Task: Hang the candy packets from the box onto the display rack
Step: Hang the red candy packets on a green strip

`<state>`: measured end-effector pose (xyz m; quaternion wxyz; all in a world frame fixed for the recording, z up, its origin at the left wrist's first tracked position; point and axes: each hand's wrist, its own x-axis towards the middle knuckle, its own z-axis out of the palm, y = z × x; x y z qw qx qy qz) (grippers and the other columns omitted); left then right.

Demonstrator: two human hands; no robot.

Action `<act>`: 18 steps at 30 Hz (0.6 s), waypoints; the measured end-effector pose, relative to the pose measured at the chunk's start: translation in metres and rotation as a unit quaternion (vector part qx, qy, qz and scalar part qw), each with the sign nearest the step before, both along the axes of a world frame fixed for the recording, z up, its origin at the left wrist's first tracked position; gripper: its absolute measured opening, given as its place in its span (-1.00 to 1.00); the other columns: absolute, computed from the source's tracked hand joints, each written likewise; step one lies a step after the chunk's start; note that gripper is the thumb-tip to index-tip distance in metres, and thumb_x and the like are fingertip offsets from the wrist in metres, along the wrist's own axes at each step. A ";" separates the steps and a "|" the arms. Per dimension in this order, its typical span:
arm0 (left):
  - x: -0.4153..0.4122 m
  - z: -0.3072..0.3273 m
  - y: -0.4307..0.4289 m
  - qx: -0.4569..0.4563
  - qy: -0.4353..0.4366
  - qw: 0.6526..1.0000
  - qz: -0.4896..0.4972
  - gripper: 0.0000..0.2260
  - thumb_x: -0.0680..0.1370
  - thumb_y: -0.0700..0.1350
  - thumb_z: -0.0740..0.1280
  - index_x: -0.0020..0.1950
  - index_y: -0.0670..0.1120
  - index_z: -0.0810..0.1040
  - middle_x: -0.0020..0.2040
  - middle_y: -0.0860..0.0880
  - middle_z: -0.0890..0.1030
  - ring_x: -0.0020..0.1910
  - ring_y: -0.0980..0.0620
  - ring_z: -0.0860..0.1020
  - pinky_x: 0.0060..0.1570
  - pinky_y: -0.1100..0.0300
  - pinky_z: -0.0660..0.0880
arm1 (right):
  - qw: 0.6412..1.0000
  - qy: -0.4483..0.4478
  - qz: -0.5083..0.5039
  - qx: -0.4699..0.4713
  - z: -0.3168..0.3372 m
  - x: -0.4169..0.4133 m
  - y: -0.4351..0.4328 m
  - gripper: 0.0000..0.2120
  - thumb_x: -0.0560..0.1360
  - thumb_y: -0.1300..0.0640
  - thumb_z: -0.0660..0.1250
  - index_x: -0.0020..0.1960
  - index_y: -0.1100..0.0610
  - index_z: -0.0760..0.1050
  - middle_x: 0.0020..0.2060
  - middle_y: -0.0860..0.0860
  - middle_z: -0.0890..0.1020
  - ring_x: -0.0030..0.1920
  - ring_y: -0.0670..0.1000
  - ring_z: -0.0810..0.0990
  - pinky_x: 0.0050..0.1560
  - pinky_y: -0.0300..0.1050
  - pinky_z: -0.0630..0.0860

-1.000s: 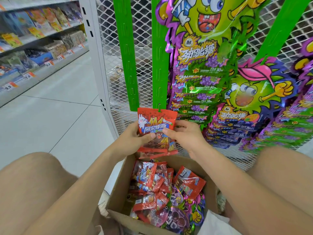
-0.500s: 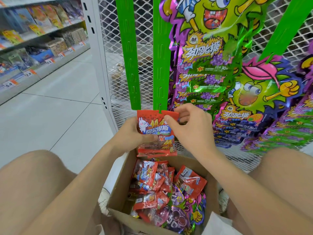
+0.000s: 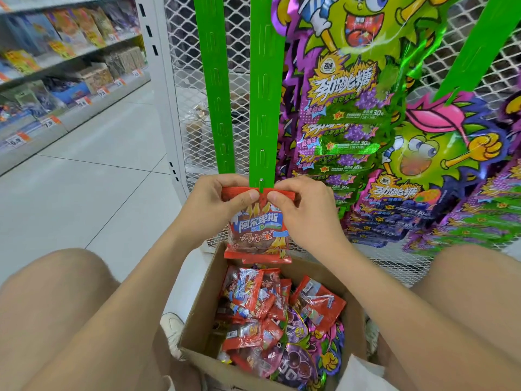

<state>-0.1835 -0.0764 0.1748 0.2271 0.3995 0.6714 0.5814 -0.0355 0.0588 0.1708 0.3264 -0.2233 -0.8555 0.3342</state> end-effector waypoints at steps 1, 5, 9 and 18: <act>0.000 0.000 0.000 0.001 0.008 1.000 -0.001 -0.93 0.58 -0.10 0.50 -0.07 0.05 0.76 -0.09 -0.14 0.76 -0.03 -0.21 0.74 -0.05 -0.10 0.71 | 1.000 0.001 0.002 0.003 -0.001 0.000 0.001 -0.92 0.57 0.09 0.47 -0.07 0.03 0.73 -0.25 -0.08 0.61 -0.22 -0.13 0.52 -0.17 -0.15 0.33; 0.003 0.001 0.001 0.012 0.019 1.000 0.001 -0.79 0.58 -0.10 0.50 -0.15 0.22 0.75 -0.14 -0.01 0.77 -0.11 0.00 0.75 -0.15 0.09 0.70 | 1.000 0.018 -0.001 0.001 -0.004 -0.001 0.001 -0.92 0.57 0.13 0.47 -0.06 0.05 0.74 -0.29 -0.19 0.55 -0.23 -0.19 0.49 -0.21 -0.18 0.30; 0.002 -0.003 0.003 0.009 0.040 0.999 0.017 -0.86 0.58 -0.07 0.51 -0.12 0.17 0.74 -0.15 0.00 0.76 -0.12 -0.04 0.74 -0.14 0.06 0.70 | 1.000 0.023 -0.003 -0.022 -0.004 -0.001 0.000 -0.93 0.58 0.11 0.47 -0.01 0.05 0.74 -0.25 -0.18 0.59 -0.22 -0.18 0.52 -0.19 -0.14 0.36; 0.004 -0.028 -0.001 -0.064 -0.025 0.996 -0.051 -0.69 0.50 -0.22 0.58 0.23 -0.11 0.66 0.04 -0.04 0.78 -0.01 -0.04 0.77 -0.08 0.08 0.70 | 0.993 -0.067 -0.009 -0.099 -0.012 0.004 0.006 -0.85 0.55 -0.01 0.49 0.08 -0.03 0.60 -0.26 -0.05 0.66 -0.40 -0.16 0.49 -0.31 -0.20 0.46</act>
